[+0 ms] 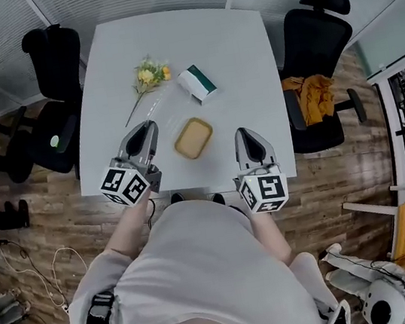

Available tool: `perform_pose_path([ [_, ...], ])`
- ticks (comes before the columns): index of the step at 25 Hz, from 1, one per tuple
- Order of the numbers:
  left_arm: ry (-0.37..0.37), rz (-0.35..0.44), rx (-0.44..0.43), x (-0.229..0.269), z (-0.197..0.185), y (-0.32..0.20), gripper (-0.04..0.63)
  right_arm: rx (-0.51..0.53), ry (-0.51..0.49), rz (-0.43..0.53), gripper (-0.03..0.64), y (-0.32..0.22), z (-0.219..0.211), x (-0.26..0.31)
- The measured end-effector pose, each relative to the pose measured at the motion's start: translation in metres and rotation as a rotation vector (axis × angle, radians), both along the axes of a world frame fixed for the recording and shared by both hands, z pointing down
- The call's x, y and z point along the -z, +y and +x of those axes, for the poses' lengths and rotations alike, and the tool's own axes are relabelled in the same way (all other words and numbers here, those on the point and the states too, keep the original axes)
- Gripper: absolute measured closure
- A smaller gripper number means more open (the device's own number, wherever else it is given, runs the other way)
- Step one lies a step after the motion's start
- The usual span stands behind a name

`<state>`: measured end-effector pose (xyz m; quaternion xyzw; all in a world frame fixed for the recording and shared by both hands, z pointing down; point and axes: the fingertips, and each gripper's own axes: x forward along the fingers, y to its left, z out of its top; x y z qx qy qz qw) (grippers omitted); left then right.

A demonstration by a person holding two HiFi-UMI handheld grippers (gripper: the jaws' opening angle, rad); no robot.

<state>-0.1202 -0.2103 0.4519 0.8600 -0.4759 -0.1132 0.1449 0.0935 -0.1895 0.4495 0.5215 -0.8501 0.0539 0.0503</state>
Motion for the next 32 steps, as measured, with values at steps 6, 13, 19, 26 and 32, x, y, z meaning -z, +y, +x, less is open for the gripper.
perform_pose_path([
  [6, -0.207, 0.151, 0.119, 0.036, 0.000, 0.015, 0.554, 0.022, -0.019, 0.035, 0.607, 0.003, -0.001, 0.020],
  [13, -0.351, 0.211, 0.193, 0.047, 0.006, 0.030, 0.554, 0.044, -0.012, 0.030, 0.607, 0.008, -0.006, 0.024],
  [19, -0.352, 0.209, 0.214, 0.048, 0.009, 0.037, 0.554, 0.072, -0.003, 0.044, 0.607, 0.012, -0.013, 0.028],
  [26, -0.356, 0.227, 0.239, 0.053, 0.006, 0.044, 0.554, 0.097, -0.003, 0.053, 0.609, 0.016, -0.022, 0.030],
  [32, -0.364, 0.240, 0.243, 0.057, 0.003, 0.047, 0.552, 0.103, -0.009, 0.062, 0.607, 0.017, -0.027, 0.033],
])
